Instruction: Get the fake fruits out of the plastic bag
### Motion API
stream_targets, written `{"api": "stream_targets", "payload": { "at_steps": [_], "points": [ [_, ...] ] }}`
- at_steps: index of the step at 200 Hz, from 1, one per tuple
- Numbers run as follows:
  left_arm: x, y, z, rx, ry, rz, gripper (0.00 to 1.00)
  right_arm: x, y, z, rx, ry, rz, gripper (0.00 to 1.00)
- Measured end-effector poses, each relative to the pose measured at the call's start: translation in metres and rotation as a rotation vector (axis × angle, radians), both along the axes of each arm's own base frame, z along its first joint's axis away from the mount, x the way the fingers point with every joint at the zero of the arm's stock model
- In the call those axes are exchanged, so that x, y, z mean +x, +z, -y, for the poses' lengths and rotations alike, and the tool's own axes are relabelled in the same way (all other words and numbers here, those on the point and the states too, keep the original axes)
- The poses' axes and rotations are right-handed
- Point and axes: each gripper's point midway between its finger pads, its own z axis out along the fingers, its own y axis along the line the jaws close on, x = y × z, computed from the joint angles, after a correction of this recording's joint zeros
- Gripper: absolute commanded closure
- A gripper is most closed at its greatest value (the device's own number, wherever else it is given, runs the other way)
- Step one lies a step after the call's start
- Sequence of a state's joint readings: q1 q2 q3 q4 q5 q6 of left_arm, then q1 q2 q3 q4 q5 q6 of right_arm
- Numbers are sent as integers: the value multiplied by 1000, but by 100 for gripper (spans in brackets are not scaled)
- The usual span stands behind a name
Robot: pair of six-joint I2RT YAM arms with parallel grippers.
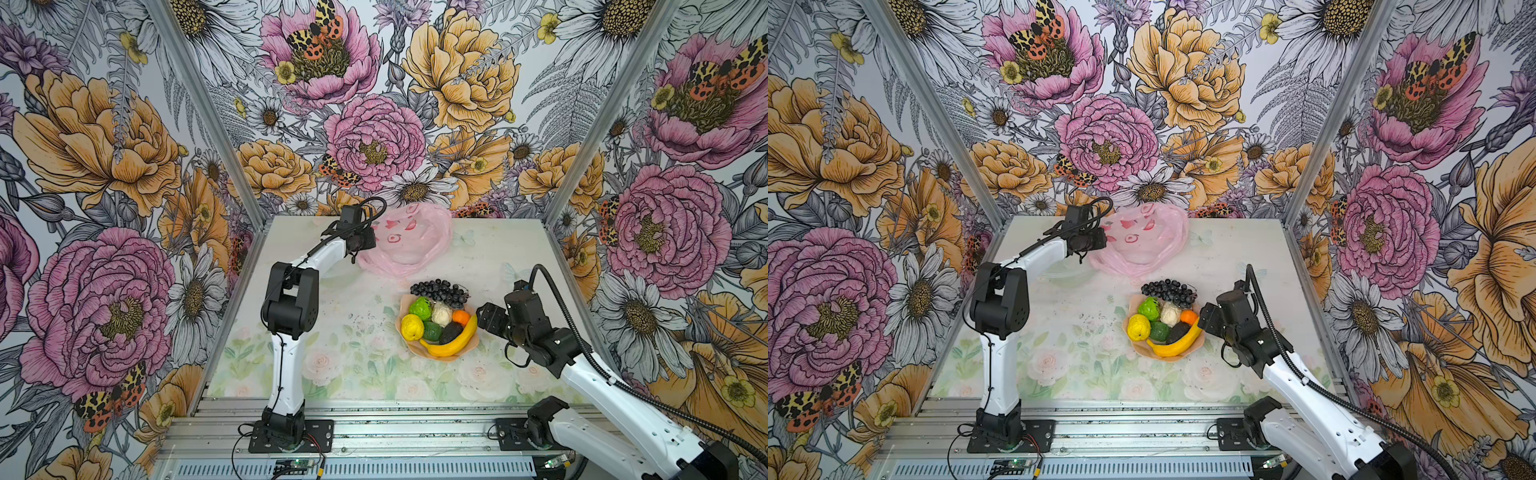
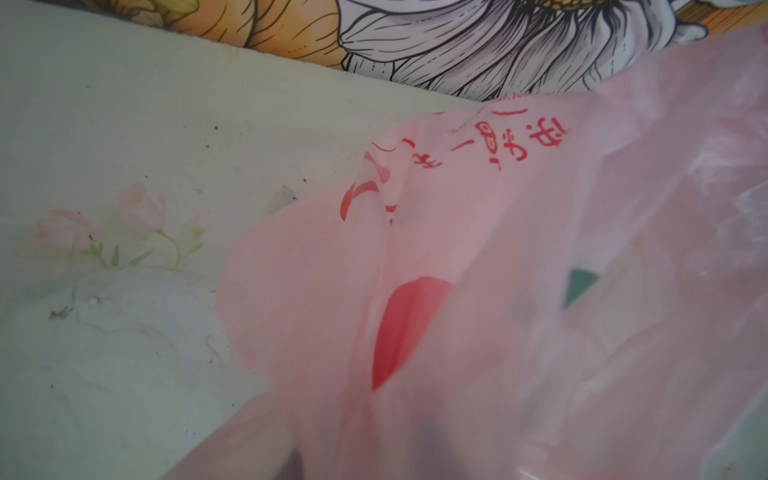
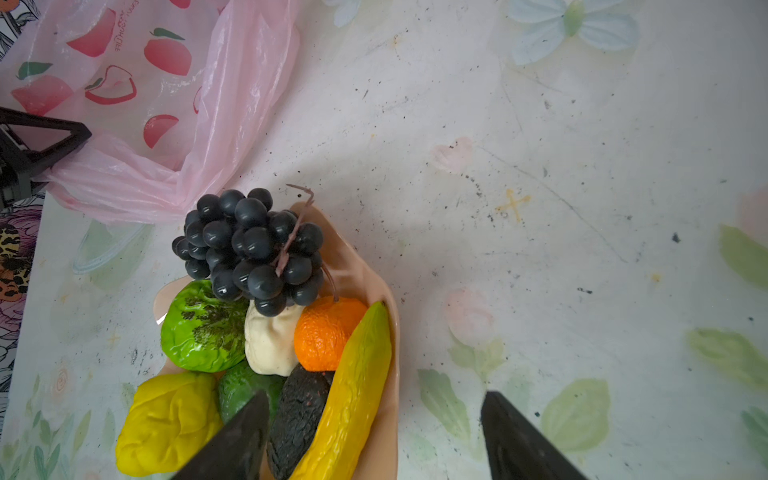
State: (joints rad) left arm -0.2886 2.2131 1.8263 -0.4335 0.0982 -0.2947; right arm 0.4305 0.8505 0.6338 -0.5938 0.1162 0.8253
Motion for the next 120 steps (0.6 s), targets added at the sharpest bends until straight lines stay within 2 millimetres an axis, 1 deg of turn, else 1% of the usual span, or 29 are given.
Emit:
{"api": "stream_targets", "payload": {
  "at_steps": [14, 31, 41, 42, 43, 44, 47, 63, 77, 99, 120],
  "points": [
    [0, 2, 10, 16, -20, -4, 39, -4, 0, 0, 25, -8, 3, 14],
    [-7, 4, 17, 39, -39, -19, 29, -7, -1, -1, 48, -15, 0, 11],
    [-12, 5, 20, 47, -39, -32, 22, -8, -2, -2, 57, -16, -4, 9],
    [-13, 5, 20, 47, -38, -33, 19, -8, -3, -2, 58, -15, -5, 9],
    [-13, 5, 20, 48, -41, -33, 11, -8, -3, -2, 58, -16, -5, 9],
    [-14, 5, 21, 50, -43, -34, 6, -8, -3, -2, 60, -17, -6, 9],
    [-15, 6, 21, 53, -39, -37, 2, -8, -4, -2, 63, -16, -8, 9],
    [-22, 15, 17, 72, -21, -44, 1, -10, -7, -3, 67, -14, -19, 7],
    [-29, 28, 10, 84, 3, -35, 1, -11, -9, -4, 71, -12, -28, 6],
    [-43, 60, -4, 85, 49, -3, 1, -14, -15, -6, 81, -10, -48, 4],
    [-57, 90, -13, 68, 84, 41, 1, -18, -19, -10, 88, -2, -63, 1]
  ]
}}
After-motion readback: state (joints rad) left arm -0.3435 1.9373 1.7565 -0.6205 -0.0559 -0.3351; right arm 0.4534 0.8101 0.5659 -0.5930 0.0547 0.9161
